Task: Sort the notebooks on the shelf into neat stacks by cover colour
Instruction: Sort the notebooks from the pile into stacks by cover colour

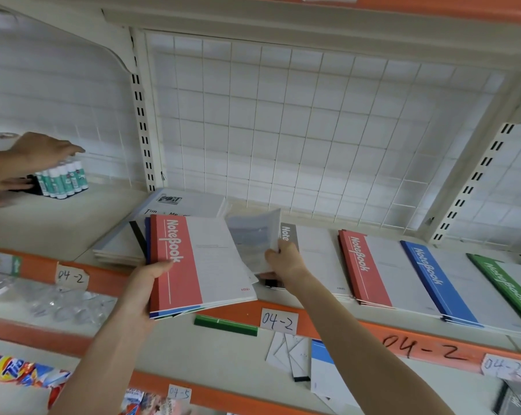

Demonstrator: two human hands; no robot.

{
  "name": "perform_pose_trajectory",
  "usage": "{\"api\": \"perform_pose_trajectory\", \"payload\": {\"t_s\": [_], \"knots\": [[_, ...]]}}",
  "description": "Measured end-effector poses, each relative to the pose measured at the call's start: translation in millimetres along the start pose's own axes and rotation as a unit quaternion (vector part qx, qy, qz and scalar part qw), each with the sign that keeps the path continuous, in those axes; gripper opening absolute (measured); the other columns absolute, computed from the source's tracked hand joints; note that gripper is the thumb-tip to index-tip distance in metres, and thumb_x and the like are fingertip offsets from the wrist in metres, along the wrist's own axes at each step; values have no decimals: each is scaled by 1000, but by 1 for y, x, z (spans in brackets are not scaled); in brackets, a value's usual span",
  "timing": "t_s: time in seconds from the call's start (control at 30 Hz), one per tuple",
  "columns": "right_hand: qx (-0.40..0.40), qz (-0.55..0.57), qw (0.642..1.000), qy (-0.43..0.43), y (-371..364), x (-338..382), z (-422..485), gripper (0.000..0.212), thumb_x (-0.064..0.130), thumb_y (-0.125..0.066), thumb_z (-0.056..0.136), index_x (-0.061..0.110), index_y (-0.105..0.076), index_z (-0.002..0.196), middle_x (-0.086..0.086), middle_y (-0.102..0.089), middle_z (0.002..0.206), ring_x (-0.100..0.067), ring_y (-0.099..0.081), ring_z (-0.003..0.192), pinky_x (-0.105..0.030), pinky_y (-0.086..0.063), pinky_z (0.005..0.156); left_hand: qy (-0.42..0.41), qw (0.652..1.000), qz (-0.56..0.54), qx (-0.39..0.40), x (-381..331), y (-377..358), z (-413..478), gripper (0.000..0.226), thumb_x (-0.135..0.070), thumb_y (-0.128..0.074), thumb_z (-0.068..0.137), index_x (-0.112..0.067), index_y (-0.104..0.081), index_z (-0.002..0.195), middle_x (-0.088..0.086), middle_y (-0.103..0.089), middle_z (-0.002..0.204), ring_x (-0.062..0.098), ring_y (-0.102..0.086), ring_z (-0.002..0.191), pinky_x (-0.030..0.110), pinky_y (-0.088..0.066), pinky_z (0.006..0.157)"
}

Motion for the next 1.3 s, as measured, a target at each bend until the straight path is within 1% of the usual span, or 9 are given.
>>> {"api": "perform_pose_trajectory", "payload": {"t_s": [0.1, 0.23, 0.43, 0.7, 0.9, 1.03, 1.1, 1.2, 1.3], "knots": [[19, -207, 978, 30, 0, 14, -1, 19, 9, -43, 92, 2, -53, 107, -9, -55, 87, -25, -55, 80, -26, -48, 55, 0, 1000, -1, -5, -1, -1, 1, 26, -21, -53, 92, -9, -53, 116, 11, -64, 86, 28, -60, 73, 33, -42, 58], [43, -419, 903, 87, 8, 18, 2, 29, 28, -48, 92, 1, -57, 99, -15, -61, 97, -30, -57, 98, -28, -42, 71, 0, 1000, -1, -5, -2, -2, 1, 24, -20, -52, 93, -9, -52, 113, 11, -62, 84, 27, -59, 71, 32, -41, 57], [58, -501, 856, 115, 17, 3, 1, 42, 32, -21, 100, 3, -48, 116, -17, -50, 114, -33, -36, 117, -34, -31, 88, 4, 1000, -1, -4, -1, -5, 2, 26, -20, -52, 93, -8, -52, 116, 12, -62, 86, 28, -58, 73, 33, -41, 57], [6, -553, 822, 136, 21, 0, -7, 44, 35, -21, 100, 5, -44, 123, -20, -53, 125, -30, -34, 127, -40, -30, 98, 2, 1000, 0, 13, 1, -16, -2, 21, -19, -52, 93, -8, -54, 111, 11, -62, 82, 26, -58, 69, 31, -40, 55], [-27, -426, 879, 211, 37, -1, -14, 19, 17, -39, 94, 5, -51, 103, -21, -62, 91, -36, -54, 91, -31, -36, 63, -2, 1000, 4, 10, 3, -19, 3, 26, -22, -53, 93, -7, -54, 114, 10, -63, 84, 27, -59, 71, 32, -40, 56], [-43, -355, 906, 228, 54, 5, -26, 33, 13, -42, 96, 2, -53, 125, -18, -65, 109, -36, -54, 103, -36, -45, 84, 5, 1000, 7, 23, 5, -28, 6, 26, -21, -54, 92, -8, -53, 114, 11, -63, 84, 27, -59, 71, 32, -41, 57], [-42, -275, 941, 193, 62, 8, -33, 34, 16, -40, 97, 4, -55, 125, -18, -65, 111, -32, -56, 105, -32, -42, 87, 7, 999, 10, 38, 6, -37, 6, 24, -15, -54, 91, -8, -51, 114, 12, -62, 85, 28, -58, 72, 34, -42, 58], [-19, -107, 990, 95, 71, 6, -37, 29, 21, -40, 98, 2, -62, 100, -19, -66, 101, -24, -59, 80, -31, -46, 75, 17, 996, 22, 81, 10, -60, 5, 22, -6, -51, 91, -9, -48, 112, 13, -59, 87, 28, -57, 75, 36, -42, 59], [17, -12, 1000, 6, 84, 0, -46, 24, 21, -46, 96, 5, -62, 91, -10, -63, 85, -19, -57, 70, -29, -47, 67, 33, 991, 39, 121, 17, -88, 5, 27, -4, -54, 89, -10, -48, 115, 13, -61, 91, 29, -58, 79, 37, -45, 61]]}}
Point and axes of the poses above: each hand's wrist, its own z-axis towards the middle knuckle, its own y-axis out of the back of the hand, x = y × z, the point moved 3 cm from there along z, towards the middle knuckle
